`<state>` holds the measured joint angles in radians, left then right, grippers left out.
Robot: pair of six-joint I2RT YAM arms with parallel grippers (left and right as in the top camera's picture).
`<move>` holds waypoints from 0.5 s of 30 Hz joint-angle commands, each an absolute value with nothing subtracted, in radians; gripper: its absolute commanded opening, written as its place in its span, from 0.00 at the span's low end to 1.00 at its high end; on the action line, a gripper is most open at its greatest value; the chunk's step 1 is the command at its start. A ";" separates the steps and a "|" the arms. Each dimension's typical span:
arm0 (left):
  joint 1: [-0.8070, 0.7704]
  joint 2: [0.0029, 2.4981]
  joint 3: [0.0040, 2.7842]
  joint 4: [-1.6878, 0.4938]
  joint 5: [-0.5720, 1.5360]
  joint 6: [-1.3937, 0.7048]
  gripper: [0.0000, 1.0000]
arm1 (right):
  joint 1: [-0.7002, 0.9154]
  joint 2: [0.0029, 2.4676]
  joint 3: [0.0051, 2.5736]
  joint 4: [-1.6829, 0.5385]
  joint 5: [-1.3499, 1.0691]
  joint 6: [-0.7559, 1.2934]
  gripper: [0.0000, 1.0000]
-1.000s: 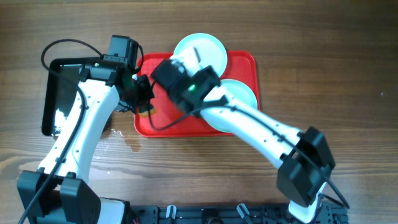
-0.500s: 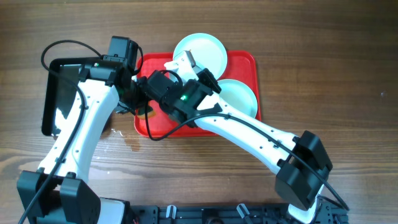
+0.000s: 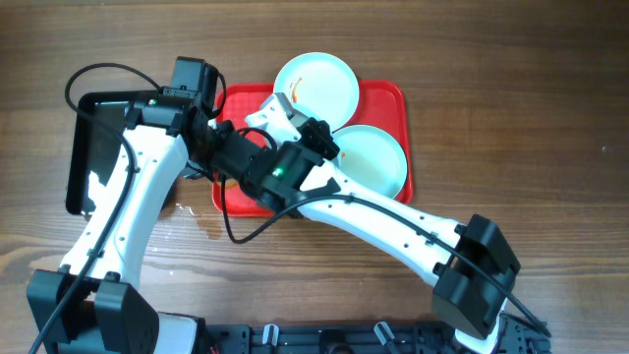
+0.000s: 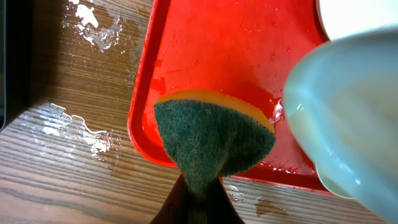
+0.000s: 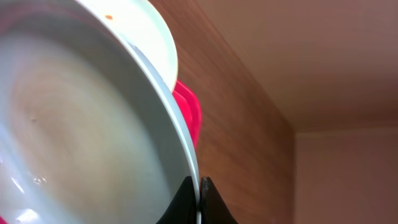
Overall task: Clean dirty plates on tray and stack at the side
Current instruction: 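Lift the scrubbed plate by its rim with the right gripper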
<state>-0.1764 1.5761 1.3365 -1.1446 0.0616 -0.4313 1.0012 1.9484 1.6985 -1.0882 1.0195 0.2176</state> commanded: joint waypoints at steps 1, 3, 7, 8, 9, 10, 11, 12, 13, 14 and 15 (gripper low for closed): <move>-0.171 1.559 1.340 -1.145 0.059 -0.418 0.04 | 1.001 1.932 1.720 -1.156 1.205 0.336 0.05; -0.171 1.559 1.340 -1.145 0.058 -0.418 0.04 | 1.001 1.932 1.720 -1.152 1.206 0.322 0.04; -0.172 1.559 1.340 -1.134 0.059 -0.419 0.04 | 1.001 1.931 1.720 -1.137 1.120 0.294 0.04; -0.171 1.559 1.340 -1.135 0.059 -0.418 0.04 | 1.001 1.931 1.720 -1.130 1.071 0.281 0.04; -0.171 1.559 1.340 -1.135 0.059 -0.418 0.04 | 0.999 1.932 1.720 -1.121 1.021 0.244 0.04; -0.172 1.560 1.339 -1.135 0.059 -0.418 0.04 | 0.996 1.932 1.720 -1.121 0.994 0.245 0.04; -0.171 1.560 1.339 -1.135 0.059 -0.418 0.04 | 0.995 1.931 1.720 -1.124 0.995 0.282 0.04; -0.171 1.560 1.339 -1.135 0.059 -0.418 0.04 | 0.995 1.927 1.720 -1.126 0.993 0.334 0.04; -0.171 1.560 1.339 -1.135 0.059 -0.418 0.04 | 0.995 1.927 1.720 -1.120 0.968 0.365 0.04; -0.171 1.560 1.339 -1.135 0.059 -0.418 0.04 | 0.995 1.927 1.720 -1.106 0.923 0.347 0.04; -0.171 1.560 1.339 -1.135 0.059 -0.418 0.04 | 0.994 1.927 1.720 -1.098 0.878 0.299 0.04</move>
